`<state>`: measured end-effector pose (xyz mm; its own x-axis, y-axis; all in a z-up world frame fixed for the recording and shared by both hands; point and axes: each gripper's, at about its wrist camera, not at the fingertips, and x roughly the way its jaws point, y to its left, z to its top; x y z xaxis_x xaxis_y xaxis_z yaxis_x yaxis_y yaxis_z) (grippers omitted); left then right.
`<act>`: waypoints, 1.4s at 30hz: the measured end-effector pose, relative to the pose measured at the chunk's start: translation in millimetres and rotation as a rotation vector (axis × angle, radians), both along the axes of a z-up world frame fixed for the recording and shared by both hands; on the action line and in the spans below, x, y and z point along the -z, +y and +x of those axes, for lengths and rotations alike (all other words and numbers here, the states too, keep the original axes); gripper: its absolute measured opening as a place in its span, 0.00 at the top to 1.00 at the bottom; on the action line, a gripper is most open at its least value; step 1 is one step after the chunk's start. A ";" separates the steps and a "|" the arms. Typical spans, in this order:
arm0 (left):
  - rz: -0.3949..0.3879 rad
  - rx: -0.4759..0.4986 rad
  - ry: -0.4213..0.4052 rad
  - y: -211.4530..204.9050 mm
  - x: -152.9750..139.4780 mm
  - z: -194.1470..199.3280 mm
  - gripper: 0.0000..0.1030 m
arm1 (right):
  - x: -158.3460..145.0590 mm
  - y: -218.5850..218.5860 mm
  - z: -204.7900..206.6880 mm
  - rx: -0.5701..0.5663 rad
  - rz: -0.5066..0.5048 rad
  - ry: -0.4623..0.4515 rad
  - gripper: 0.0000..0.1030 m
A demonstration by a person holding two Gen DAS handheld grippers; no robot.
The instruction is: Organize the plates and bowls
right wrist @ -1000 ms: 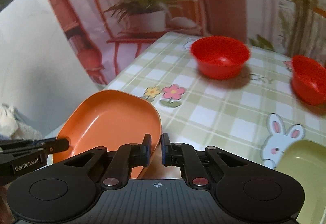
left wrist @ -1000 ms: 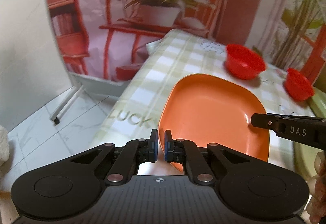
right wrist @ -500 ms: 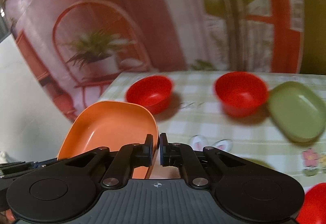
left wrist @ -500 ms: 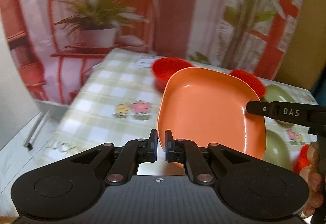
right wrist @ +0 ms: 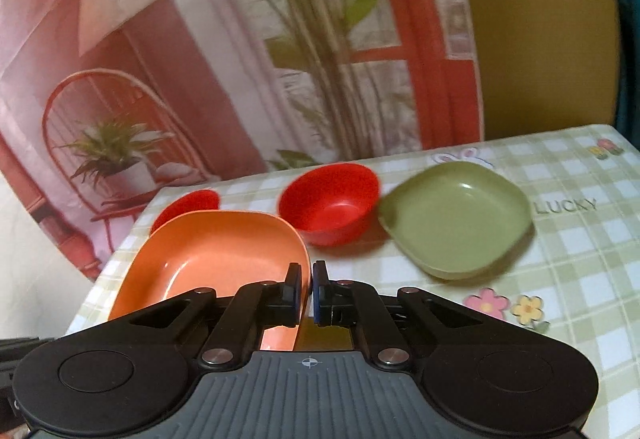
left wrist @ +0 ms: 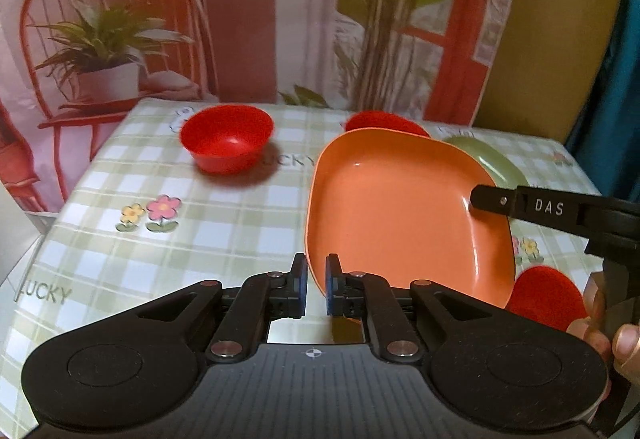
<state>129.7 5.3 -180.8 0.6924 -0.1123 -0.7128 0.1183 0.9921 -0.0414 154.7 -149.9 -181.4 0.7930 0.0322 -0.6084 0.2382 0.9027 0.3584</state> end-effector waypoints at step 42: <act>0.059 0.020 0.148 -18.8 37.8 -0.4 0.89 | 42.6 -15.8 -15.0 -0.045 0.008 0.113 0.95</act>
